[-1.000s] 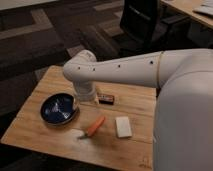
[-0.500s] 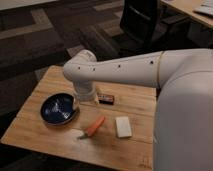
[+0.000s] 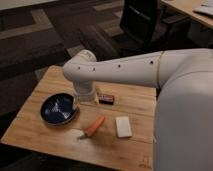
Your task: Place the pepper on the white sponge
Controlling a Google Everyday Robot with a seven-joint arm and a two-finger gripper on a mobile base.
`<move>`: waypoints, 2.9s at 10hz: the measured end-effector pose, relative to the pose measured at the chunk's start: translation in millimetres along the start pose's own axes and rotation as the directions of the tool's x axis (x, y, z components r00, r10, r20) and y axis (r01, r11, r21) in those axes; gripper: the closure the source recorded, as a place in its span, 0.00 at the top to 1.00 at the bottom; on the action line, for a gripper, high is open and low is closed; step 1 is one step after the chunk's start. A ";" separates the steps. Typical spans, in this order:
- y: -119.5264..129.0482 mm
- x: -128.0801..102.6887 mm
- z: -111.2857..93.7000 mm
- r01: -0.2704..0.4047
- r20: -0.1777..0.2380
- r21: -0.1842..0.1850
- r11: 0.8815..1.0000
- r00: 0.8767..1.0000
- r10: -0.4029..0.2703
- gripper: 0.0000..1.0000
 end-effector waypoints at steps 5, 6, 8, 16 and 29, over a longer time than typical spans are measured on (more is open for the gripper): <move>4.5 5.5 11.6 -0.012 0.001 -0.015 1.000 1.000 0.012 0.65; 7.4 10.8 17.6 -0.021 0.000 -0.030 0.999 1.000 0.021 0.65; 3.6 31.7 33.7 -0.058 -0.007 -0.059 0.997 0.998 0.058 0.65; 5.5 33.6 34.9 -0.058 -0.005 -0.064 0.996 0.998 0.058 0.65; -38.7 54.3 64.8 -0.152 -0.074 -0.041 0.987 0.986 0.149 0.65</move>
